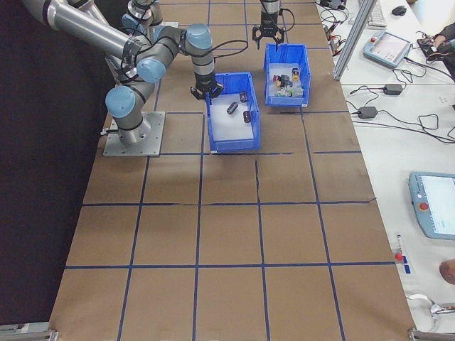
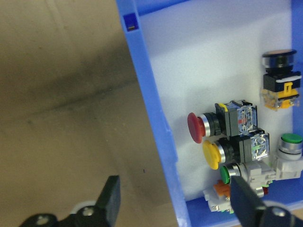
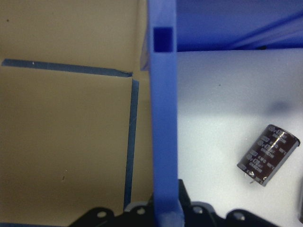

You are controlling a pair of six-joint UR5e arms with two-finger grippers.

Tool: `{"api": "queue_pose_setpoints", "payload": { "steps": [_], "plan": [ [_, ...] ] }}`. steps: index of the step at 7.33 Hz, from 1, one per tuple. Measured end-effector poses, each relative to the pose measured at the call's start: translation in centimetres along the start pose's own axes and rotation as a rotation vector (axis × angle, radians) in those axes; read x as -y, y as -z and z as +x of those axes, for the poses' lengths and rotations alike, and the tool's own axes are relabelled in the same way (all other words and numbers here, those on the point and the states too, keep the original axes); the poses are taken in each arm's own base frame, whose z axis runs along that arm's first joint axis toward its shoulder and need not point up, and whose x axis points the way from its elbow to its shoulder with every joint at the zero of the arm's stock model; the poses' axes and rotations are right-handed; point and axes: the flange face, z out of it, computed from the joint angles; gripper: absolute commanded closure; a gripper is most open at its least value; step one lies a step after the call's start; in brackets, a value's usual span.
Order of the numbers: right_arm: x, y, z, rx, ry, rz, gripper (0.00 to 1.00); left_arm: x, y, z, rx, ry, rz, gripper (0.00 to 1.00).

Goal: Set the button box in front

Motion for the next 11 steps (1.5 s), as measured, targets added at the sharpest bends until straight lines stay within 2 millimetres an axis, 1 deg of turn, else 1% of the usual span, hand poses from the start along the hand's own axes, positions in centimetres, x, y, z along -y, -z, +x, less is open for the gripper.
{"api": "queue_pose_setpoints", "payload": {
  "steps": [2,4,6,7,8,9,10,11],
  "plan": [
    [4.5,-0.6,-0.3,0.004,-0.002,0.004,0.97,5.0,5.7,-2.9,0.034,-0.149,0.022,0.00],
    [8.2,-1.4,-0.3,0.007,-0.028,0.005,0.97,8.9,10.8,-6.5,0.106,-0.418,0.054,0.00],
    [13.0,-2.2,-1.1,0.003,-0.041,0.008,0.97,12.6,15.1,-10.2,0.143,-0.677,0.053,0.00],
    [15.6,-2.9,-1.4,-0.002,-0.052,0.010,0.97,14.1,16.5,-12.5,0.156,-0.784,0.046,0.00],
    [18.1,-3.8,-1.8,-0.013,-0.053,0.010,0.97,14.7,17.4,-15.1,0.168,-0.879,0.038,0.00],
    [20.5,-4.6,-2.2,-0.027,-0.053,0.003,0.97,14.5,17.8,-17.3,0.172,-0.982,0.030,0.00],
    [22.6,-5.1,-2.7,-0.042,-0.053,-0.004,0.97,14.0,18.1,-19.0,0.172,-1.073,0.026,0.00],
    [24.3,-5.5,-3.1,-0.051,-0.055,-0.007,0.97,13.6,18.5,-20.0,0.169,-1.151,0.025,0.00]
  ]
}}
